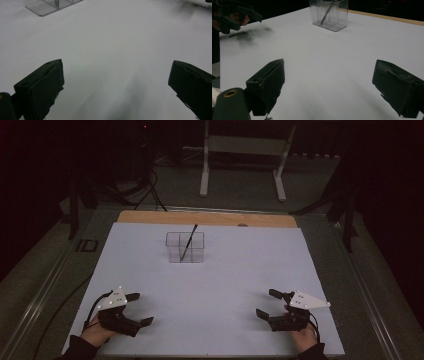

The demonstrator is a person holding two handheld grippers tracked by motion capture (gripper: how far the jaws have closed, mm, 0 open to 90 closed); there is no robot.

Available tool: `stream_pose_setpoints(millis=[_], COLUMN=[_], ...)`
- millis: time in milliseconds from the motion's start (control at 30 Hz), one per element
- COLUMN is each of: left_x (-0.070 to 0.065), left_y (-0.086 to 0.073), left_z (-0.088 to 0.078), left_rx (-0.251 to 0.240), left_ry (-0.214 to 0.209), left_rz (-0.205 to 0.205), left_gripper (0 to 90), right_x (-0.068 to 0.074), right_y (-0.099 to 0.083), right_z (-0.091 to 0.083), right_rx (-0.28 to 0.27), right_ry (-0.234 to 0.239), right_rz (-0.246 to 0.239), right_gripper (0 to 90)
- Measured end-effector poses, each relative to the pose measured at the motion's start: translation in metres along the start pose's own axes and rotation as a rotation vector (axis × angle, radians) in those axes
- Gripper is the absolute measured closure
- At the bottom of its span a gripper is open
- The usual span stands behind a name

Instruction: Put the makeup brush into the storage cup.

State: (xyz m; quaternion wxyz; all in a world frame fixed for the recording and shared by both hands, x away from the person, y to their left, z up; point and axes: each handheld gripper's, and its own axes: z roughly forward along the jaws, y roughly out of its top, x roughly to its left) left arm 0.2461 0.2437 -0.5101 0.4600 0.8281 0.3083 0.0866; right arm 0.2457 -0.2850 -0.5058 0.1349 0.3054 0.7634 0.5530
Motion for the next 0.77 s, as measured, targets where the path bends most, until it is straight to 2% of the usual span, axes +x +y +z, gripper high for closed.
stream_pose_setpoints(millis=[100, 267, 567, 767], left_x=[0.0006, -0.0041, -0.0061, -0.0064], left_y=[-0.0001, -0.0001, -0.0032, -0.0022], left_z=[0.0001, 0.0017, 0.0031, 0.0020], left_rx=[0.011, 0.010, -0.001, -0.011], left_ry=[0.013, -0.002, -0.044, -0.054], left_rz=[0.013, 0.034, 0.027, 0.032], left_gripper=[1.6, 1.6, 1.6, 1.6], right_x=[-0.0001, 0.0003, 0.0002, 0.0001], right_y=[-0.0001, 0.0001, 0.0002, 0.0005], right_z=[0.0003, 0.0009, 0.0000, -0.0004], right_rx=[0.001, 0.003, 0.000, -0.002], right_ry=[0.003, 0.003, 0.001, 0.000], right_rz=[0.002, -0.002, -0.003, -0.004], right_gripper=[11.0, 11.0, 11.0, 11.0])
